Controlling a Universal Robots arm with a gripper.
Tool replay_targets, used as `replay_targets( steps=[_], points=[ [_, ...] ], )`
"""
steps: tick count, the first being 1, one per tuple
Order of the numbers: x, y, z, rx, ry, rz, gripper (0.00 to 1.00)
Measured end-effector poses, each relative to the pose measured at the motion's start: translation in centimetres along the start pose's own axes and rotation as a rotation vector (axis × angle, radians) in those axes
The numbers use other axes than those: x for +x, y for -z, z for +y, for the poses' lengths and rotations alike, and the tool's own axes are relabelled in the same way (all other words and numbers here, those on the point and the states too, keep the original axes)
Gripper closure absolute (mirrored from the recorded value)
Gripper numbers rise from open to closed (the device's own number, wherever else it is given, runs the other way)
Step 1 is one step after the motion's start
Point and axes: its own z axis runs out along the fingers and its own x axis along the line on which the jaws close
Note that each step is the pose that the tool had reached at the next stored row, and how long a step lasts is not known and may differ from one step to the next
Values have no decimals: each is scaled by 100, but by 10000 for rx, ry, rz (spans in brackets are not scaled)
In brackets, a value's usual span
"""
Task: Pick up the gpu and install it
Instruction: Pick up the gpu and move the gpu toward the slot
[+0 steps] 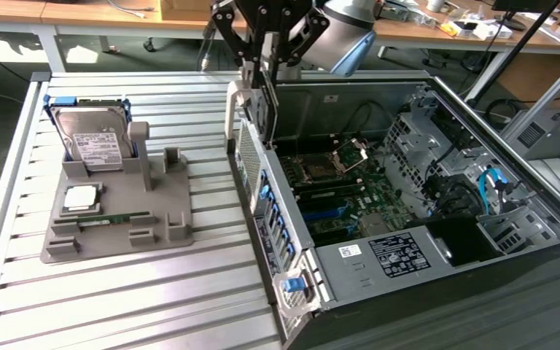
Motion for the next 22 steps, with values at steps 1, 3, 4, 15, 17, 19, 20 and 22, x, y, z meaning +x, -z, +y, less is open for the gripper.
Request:
replay_targets(
  steps=[1,3,4,15,17,19,20,22],
  points=[
    [-12,0,1,0,0,1,73],
    [-27,0,2,1,0,1,73],
    [-34,0,3,1,0,1,73],
    [-132,-3,10,2,1,1,73],
    [-148,-4,11,2,0,1,73],
    [-162,-4,12,1,0,0,73],
    [-169,-4,13,2,0,0,73],
    [-189,-5,14,3,0,0,73]
  ],
)
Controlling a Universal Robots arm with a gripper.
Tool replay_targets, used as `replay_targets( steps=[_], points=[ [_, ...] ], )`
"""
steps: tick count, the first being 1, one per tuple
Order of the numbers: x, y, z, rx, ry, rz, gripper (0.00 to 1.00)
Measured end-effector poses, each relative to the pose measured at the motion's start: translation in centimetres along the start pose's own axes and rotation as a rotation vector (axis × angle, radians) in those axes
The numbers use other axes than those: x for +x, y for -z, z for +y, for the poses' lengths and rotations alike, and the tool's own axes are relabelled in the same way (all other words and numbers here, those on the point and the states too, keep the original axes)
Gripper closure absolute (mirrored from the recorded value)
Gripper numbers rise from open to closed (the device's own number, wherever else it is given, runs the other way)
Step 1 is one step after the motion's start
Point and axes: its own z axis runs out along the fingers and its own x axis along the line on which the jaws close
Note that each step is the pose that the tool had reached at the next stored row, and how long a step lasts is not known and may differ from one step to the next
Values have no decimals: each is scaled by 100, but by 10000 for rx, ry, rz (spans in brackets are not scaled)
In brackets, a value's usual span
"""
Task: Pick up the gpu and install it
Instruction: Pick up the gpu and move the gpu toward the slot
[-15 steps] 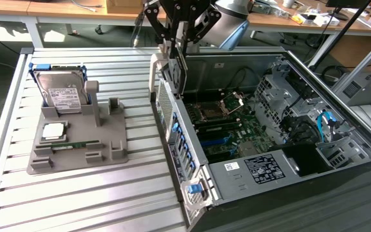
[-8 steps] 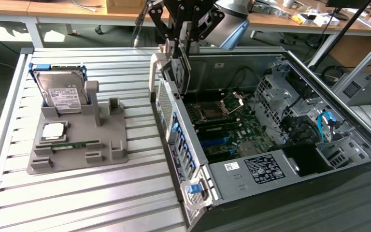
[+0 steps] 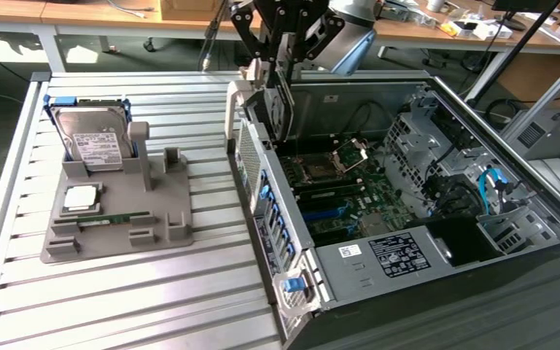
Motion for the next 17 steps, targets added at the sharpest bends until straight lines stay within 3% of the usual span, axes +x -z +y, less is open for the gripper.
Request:
replay_targets(
  steps=[17],
  points=[
    [-164,-5,12,3,0,-1,73]
  ],
)
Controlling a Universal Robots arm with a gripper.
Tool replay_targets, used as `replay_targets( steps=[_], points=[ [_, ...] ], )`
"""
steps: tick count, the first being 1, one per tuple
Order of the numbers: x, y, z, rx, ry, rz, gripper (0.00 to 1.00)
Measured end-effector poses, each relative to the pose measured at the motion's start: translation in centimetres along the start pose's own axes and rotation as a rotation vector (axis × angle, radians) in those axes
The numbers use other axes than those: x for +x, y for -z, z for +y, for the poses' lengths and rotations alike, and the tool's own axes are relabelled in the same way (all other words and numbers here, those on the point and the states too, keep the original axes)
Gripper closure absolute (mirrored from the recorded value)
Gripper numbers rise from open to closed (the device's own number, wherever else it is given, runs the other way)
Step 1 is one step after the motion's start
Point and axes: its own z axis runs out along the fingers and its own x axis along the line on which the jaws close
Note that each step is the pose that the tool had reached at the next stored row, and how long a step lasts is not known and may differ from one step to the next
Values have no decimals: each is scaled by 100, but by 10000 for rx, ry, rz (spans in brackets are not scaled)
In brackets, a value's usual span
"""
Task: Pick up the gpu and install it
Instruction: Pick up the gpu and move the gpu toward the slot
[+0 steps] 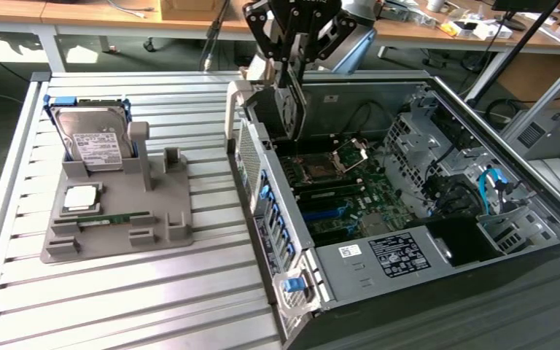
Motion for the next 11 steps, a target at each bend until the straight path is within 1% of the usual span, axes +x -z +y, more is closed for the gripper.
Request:
replay_targets(
  steps=[11],
  points=[
    [-80,-2,6,2,1,0,73]
  ],
)
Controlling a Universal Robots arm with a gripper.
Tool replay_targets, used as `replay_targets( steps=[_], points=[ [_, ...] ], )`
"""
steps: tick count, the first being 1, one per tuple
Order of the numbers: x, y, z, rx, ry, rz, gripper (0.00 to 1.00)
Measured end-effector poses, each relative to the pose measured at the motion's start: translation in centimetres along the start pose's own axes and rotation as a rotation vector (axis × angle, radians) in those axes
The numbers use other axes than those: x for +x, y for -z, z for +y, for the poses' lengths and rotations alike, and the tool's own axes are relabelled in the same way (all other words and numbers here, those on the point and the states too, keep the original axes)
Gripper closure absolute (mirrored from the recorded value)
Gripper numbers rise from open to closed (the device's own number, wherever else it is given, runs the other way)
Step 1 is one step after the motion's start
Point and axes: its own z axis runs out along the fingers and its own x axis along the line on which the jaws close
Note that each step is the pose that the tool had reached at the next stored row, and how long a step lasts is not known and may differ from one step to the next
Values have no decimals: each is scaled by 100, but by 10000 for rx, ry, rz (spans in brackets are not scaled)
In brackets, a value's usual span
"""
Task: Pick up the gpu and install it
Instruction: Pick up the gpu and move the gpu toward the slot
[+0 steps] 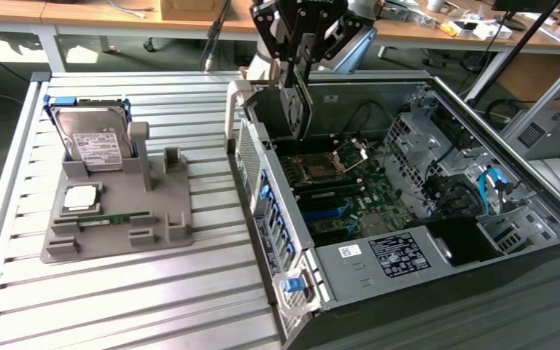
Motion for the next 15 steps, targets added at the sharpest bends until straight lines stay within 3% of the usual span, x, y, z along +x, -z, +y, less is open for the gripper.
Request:
replay_targets(
  steps=[15],
  points=[
    [-101,-3,8,1,-1,0,73]
  ],
)
